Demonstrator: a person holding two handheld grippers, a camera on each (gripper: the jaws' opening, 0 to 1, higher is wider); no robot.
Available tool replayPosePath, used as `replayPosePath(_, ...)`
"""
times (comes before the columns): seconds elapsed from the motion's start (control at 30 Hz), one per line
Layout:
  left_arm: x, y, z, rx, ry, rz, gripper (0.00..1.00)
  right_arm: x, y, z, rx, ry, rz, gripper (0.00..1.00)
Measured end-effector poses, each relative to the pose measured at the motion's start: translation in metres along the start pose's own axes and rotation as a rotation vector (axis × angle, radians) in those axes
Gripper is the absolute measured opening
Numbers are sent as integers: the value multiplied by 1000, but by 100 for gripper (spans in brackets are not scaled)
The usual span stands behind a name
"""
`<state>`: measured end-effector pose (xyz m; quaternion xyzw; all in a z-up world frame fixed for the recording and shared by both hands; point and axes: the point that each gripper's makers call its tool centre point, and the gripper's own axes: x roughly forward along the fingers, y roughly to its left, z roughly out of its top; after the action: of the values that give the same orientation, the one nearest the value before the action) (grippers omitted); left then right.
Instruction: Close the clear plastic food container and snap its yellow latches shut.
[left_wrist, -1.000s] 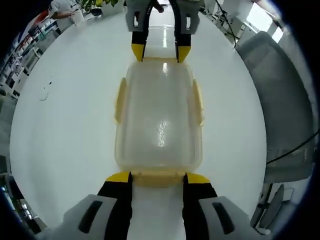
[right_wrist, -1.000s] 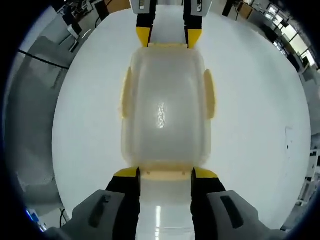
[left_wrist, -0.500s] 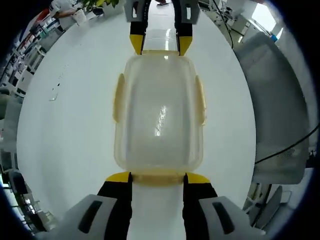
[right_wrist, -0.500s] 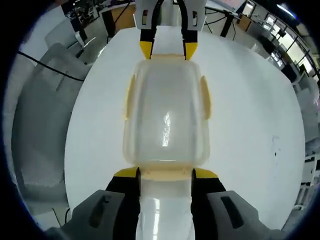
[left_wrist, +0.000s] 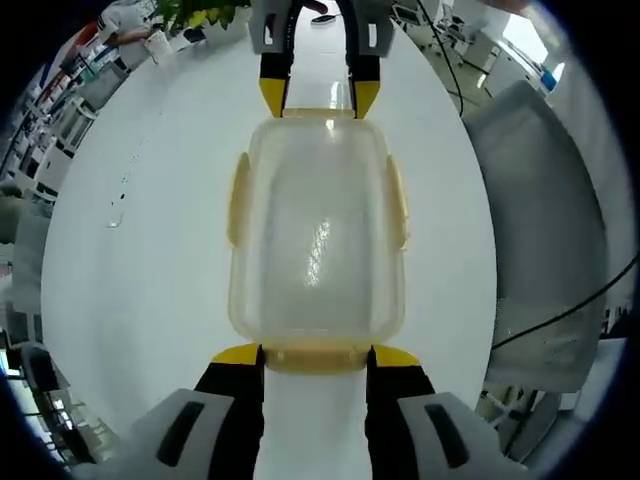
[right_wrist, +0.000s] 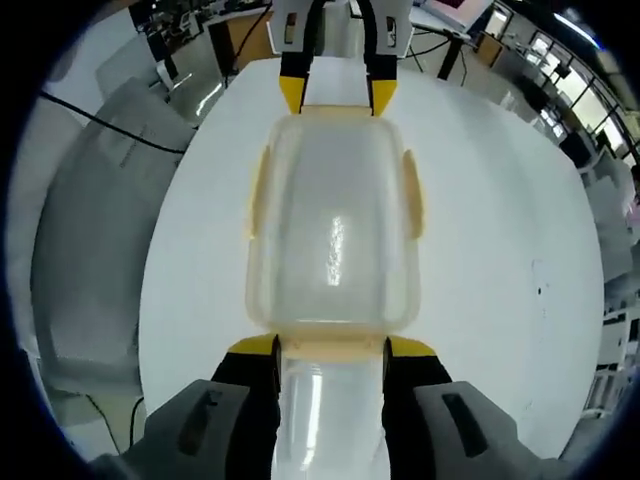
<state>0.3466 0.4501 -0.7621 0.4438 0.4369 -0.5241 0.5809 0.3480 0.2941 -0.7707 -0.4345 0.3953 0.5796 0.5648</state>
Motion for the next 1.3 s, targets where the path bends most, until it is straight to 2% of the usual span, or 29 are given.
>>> replayPosePath(0.3,1,3,38,15,-24,11,33,-24,0,-35,18,2,-17,36)
replayPosePath(0.67,12,9,86,42,-28,5,33,-40,-1,-79,47,23,-24,36)
replayPosePath(1.03,30,12,129,46,-43,-15,33,-49,-2,-130,68,29,-22,36)
replayPosePath(1.3,43,13,160,49,-53,-33,33,-53,-1,-159,85,31,-23,36)
